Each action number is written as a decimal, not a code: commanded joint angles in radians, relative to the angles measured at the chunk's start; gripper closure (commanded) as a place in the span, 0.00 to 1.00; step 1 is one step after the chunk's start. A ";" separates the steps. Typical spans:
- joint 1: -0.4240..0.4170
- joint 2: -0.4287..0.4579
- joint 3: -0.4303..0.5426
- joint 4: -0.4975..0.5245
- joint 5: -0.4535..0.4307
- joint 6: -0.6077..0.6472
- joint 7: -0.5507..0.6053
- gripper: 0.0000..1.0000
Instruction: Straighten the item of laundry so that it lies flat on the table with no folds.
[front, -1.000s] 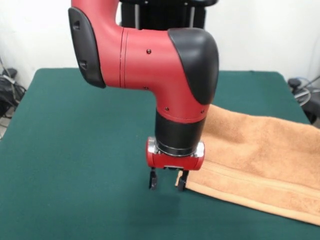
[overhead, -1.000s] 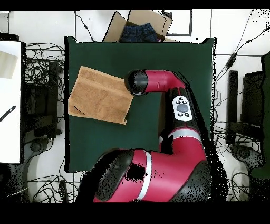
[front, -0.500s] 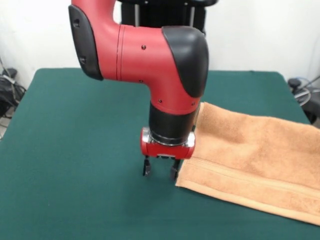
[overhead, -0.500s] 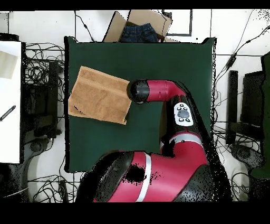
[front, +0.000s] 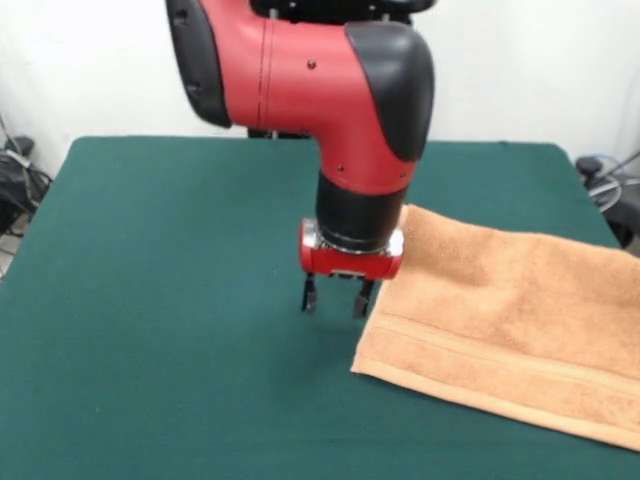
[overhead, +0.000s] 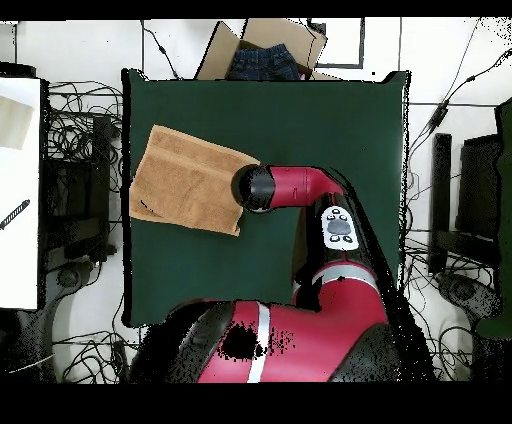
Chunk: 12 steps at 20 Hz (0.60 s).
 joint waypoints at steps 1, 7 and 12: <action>0.051 -0.084 -0.022 0.125 0.095 0.046 0.256 0.00; 0.126 -0.092 -0.082 0.112 0.143 0.060 0.322 0.00; 0.150 -0.078 -0.113 0.107 0.168 0.049 0.320 0.00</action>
